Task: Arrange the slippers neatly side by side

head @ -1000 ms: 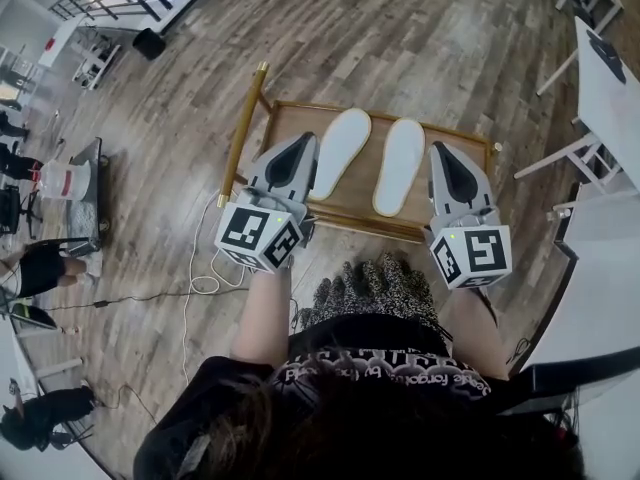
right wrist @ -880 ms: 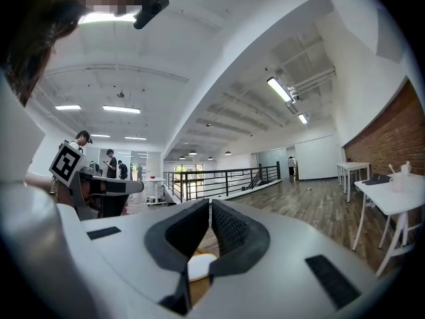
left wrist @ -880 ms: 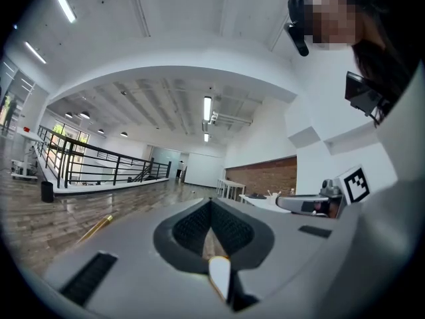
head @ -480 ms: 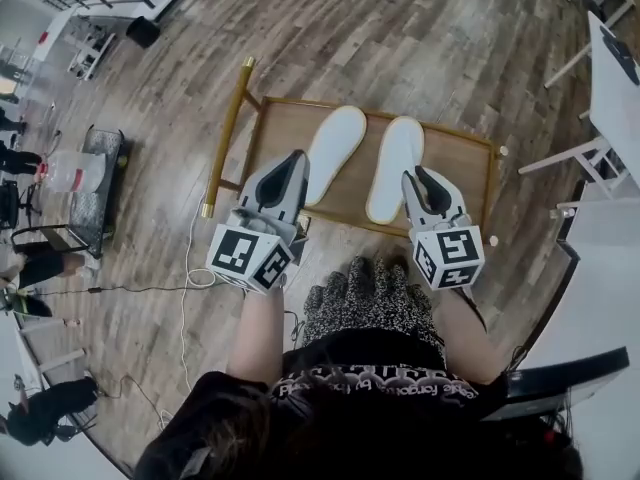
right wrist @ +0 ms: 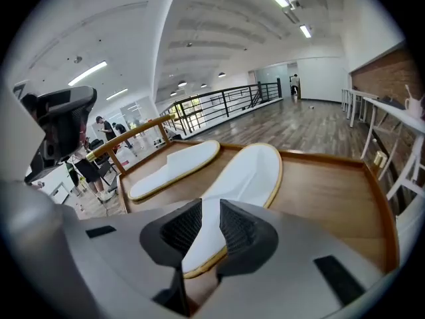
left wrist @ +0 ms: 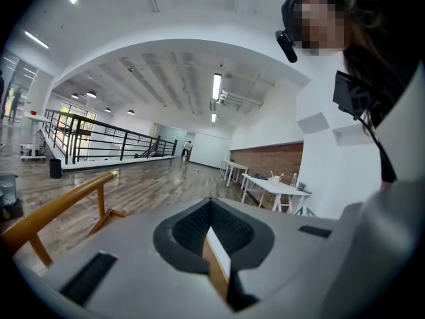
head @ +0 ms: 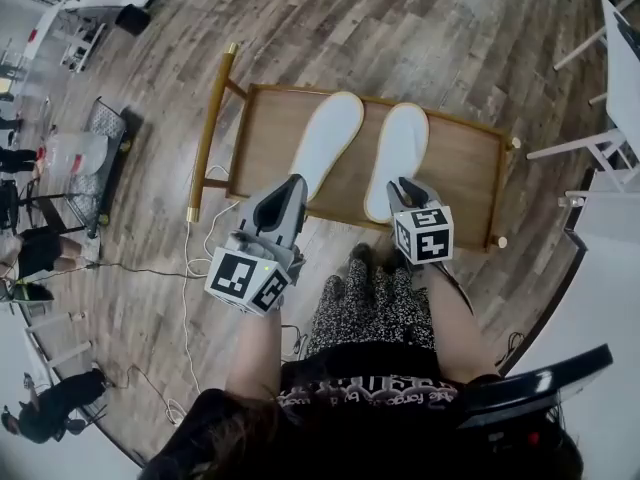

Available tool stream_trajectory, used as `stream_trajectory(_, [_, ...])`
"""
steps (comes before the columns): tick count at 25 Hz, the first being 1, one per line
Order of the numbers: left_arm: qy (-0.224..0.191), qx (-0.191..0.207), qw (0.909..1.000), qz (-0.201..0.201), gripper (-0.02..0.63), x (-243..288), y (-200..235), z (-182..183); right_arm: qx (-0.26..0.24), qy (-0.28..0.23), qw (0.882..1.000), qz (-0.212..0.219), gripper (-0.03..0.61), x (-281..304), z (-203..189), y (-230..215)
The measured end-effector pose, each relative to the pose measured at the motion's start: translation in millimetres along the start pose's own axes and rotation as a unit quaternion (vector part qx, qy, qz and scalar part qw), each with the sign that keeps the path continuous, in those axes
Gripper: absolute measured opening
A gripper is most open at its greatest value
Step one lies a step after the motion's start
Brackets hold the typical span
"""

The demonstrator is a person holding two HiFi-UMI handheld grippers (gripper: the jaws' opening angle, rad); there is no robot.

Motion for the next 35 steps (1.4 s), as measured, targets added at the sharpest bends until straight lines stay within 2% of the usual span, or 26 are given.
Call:
stream_trajectory(4, [0.01, -0.006, 0.9999, 0.006, -0.002, 5, 4, -5, -0.02, 0.025, 0.999, -0.005, 0.067, 15, -3, 1])
stream_trajectory(11, [0.013, -0.014, 0.9998, 0.003, -0.002, 20, 5, -8, 0.003, 0.059, 0.998, -0.029, 0.069, 14, -11, -17])
stream_trajectory(22, [0.02, -0.027, 0.9994, -0.003, -0.002, 41, 9, -16, 0.007, 0.075, 0.995, -0.068, 0.069, -1, -18, -44])
stream_trajectory(29, [0.023, -0.028, 0.9988, -0.032, -0.002, 60, -2, -20, 0.05, 0.078, 0.989, -0.111, 0.069, -25, -35, -74])
stream_trajectory(35, [0.028, -0.028, 0.9977, -0.055, -0.002, 80, -13, -21, 0.053, 0.087, 0.986, -0.135, 0.069, -45, -46, -98])
Point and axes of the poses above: the fingertips, and each gripper's own axes: x forward along the fingers, y to its left, z out of its top, the point moved 10 cm from there along -x, backward along the fingers, and after that the axes turned 8 degrees about -z, right-handed, at the moved point
